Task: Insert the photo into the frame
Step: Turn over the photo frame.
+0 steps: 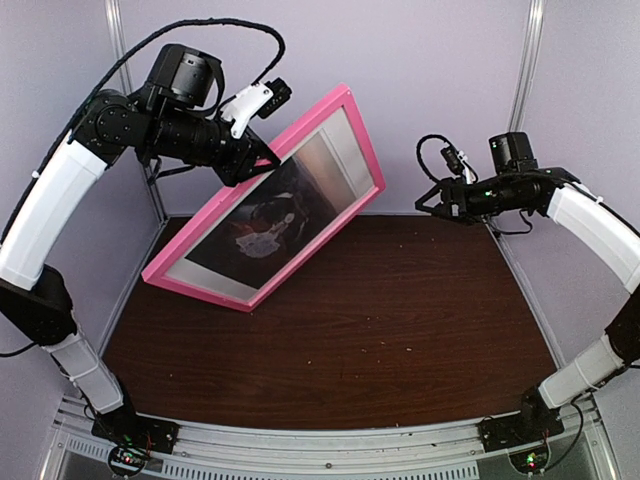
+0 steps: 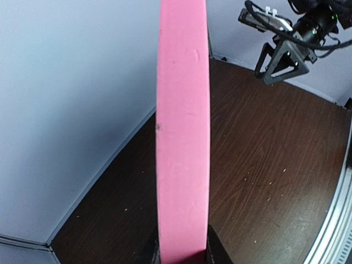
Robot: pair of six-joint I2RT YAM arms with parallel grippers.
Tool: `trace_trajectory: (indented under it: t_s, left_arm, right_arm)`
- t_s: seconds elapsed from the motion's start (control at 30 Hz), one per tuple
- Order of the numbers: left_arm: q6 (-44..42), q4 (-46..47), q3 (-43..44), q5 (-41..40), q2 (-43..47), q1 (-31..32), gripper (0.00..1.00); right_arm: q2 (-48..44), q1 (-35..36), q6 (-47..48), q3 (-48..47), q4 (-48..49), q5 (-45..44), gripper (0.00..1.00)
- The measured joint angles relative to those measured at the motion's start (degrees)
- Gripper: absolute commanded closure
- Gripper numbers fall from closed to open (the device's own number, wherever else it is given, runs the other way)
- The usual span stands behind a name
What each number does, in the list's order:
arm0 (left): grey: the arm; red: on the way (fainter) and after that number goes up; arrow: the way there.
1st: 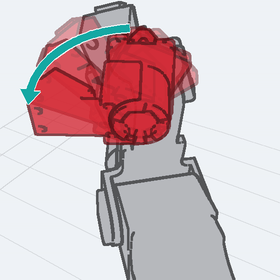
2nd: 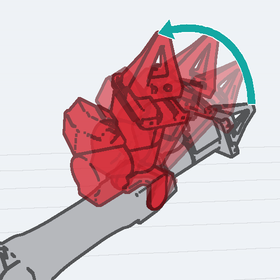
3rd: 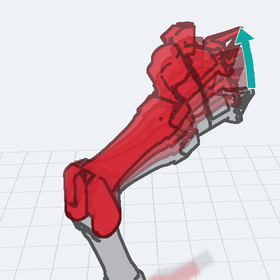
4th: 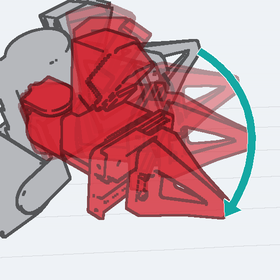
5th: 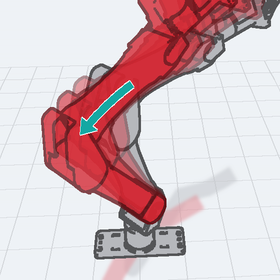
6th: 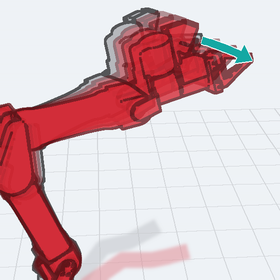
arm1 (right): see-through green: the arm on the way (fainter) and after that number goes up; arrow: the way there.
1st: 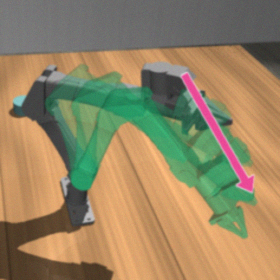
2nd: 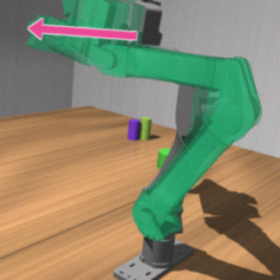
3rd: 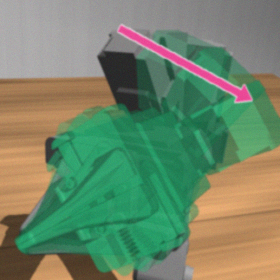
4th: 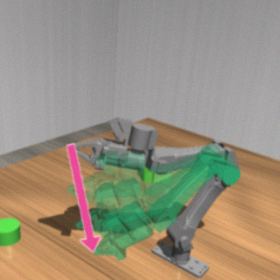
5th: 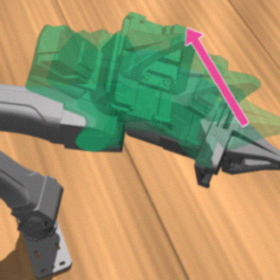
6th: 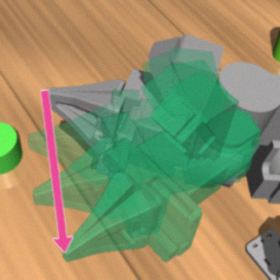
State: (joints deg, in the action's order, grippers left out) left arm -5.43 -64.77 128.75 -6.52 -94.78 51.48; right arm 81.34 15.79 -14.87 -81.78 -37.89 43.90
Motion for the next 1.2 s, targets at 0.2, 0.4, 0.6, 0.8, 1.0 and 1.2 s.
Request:
trace_trajectory:
  t_s: [0.2, 0.4, 0.6, 0.8, 1.0, 1.2]
  left_arm:
    - [8.44, 1.79, 1.99, 3.34, -0.96, -0.13, 1.00]
    - [19.17, 5.05, 0.42, 8.70, -0.87, -2.78, 1.00]
    - [30.75, 13.09, -8.41, 13.22, 0.00, -7.78, 1.00]
    - [41.94, 22.38, -19.50, 17.27, 0.66, -11.82, 1.00]
    - [52.85, 31.56, -29.97, 21.16, 1.01, -15.30, 1.00]
    - [60.35, 38.95, -37.94, 22.08, 1.46, -17.77, 1.00]
  right_arm:
    - [0.00, 0.00, 0.63, -0.72, -2.21, -1.25, 0.15]
    - [-0.02, 0.00, 1.53, -3.54, -4.79, -3.30, 0.00]
    - [0.00, 0.00, 1.20, -3.65, -5.75, -3.43, 0.00]
    - [0.22, 0.00, 1.20, -3.65, -6.27, -3.43, 0.00]
    - [1.64, 0.00, 1.20, -3.65, -6.54, -3.45, 0.00]
    - [2.45, 0.00, 1.22, -3.52, -6.71, -3.78, 0.00]
